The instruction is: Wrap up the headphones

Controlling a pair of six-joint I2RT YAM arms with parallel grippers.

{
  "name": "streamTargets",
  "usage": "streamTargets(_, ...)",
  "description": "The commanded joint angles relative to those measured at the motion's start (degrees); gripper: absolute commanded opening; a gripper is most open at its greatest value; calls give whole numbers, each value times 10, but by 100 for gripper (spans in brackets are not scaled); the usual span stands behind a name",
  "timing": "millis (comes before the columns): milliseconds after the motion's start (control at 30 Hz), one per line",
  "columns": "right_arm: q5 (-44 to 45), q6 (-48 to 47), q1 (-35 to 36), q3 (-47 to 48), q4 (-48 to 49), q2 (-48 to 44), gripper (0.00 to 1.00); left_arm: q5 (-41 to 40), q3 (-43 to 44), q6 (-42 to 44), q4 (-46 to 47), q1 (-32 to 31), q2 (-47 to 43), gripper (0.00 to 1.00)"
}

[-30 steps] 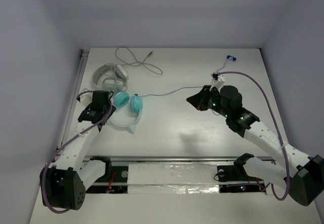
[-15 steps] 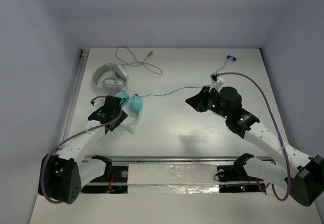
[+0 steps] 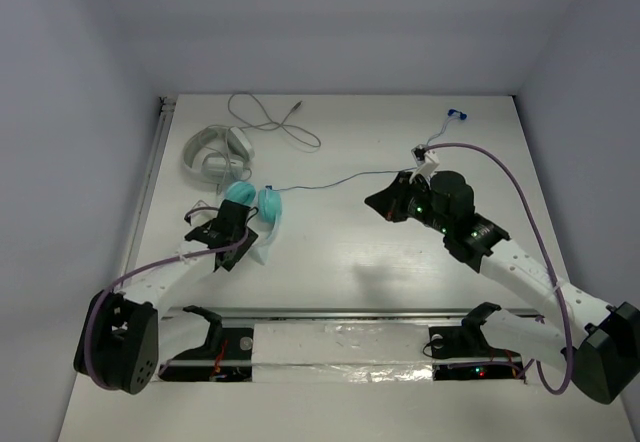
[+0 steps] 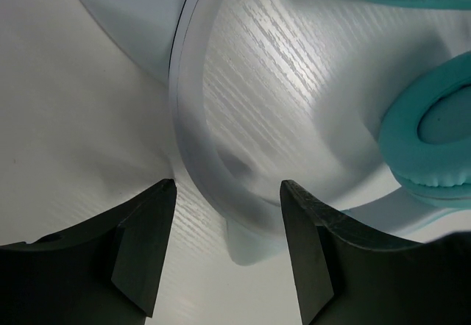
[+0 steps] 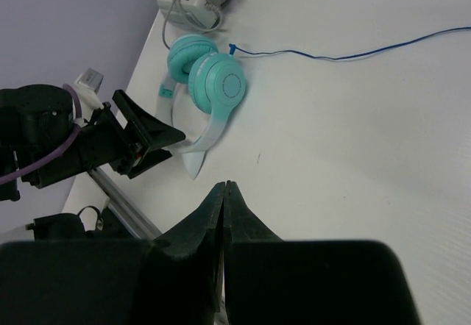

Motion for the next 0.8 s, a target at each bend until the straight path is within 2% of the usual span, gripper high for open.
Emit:
streamTargets(0,-6,-13,8,-1,31,1,2,-50,8,-29,24,-1,15,56)
streamTargets(233,-2,-15,8,0,26,4,2,-90,0,-43,24,-1,50,53)
streamTargets(433,5,-15,8,2,25,5,2,-96,8,-27,31,-1,77,45)
streamTargets(467,7,-15,8,2,24,4,2,-95,9,-23,29,-1,88,37)
streamTargets(567,14,-15,8,3,24,3,2,-89,13,-5,28,-1,92,21)
streamTargets(633,16,-15,8,5,23,3,2,-83,12,5,25,-1,89,17)
streamTargets(667,17,-15,8,6,20,3,2,-81,12,16,24,-1,85,6)
streamTargets(700,18,-15,8,7,20,3,2,-78,12,21,23,-1,83,1)
streamTargets(767,21,-15,8,7,20,1,2,-70,12,45,19,-1,76,0)
